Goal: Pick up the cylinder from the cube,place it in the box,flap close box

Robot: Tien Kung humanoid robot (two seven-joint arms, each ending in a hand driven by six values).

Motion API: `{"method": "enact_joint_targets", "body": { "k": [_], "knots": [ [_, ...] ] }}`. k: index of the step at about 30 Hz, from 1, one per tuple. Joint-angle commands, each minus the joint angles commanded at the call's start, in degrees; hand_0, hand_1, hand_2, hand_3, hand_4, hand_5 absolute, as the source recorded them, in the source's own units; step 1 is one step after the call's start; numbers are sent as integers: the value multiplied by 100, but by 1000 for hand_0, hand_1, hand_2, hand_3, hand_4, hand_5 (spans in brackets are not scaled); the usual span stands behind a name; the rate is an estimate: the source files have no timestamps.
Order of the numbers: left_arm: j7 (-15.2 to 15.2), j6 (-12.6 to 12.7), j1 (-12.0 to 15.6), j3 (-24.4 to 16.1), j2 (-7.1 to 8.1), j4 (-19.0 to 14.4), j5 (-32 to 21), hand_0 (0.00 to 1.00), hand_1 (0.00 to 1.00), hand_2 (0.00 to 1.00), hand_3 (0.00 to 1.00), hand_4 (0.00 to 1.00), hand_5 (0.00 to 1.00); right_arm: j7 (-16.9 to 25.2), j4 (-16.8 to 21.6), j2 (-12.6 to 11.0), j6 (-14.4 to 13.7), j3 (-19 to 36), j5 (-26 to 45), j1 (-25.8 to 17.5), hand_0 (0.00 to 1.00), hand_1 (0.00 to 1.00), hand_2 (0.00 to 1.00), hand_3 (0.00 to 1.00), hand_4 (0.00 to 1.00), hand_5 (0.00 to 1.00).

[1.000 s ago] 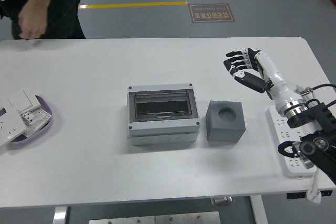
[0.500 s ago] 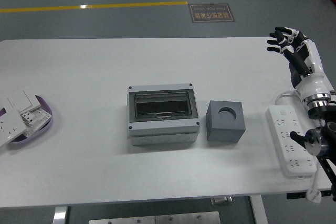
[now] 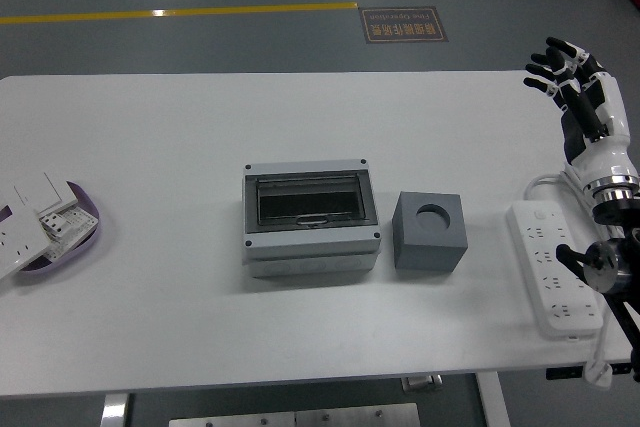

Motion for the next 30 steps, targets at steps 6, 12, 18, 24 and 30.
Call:
{"method": "enact_joint_targets", "body": {
  "k": [6,12,18,24,30],
  "knots": [
    [-3,-11,11,-57,-3,-11,51,593,626,619,636,691,218,-23,28,7,-2,133,-5,-123,677,650,638,671,850,239],
    [-9,-20,1,-101,69,-14,85,593,627,619,636,691,218,-48,71,22,-11,249,-28,-130,670,647,636,661,828,219],
    [-21,-29,-50,-170,123,-27,130,593,626,619,636,691,219,-55,89,14,-16,378,-19,-199,666,644,635,656,821,218],
    [-19,-30,-72,-174,130,-20,122,593,628,619,636,691,220,-63,94,33,-16,460,-32,-207,664,639,631,646,819,217],
    [-22,-26,-83,-176,140,-7,102,593,627,619,636,691,219,-65,102,60,-24,492,-46,-212,660,638,629,643,816,218]
  ]
}}
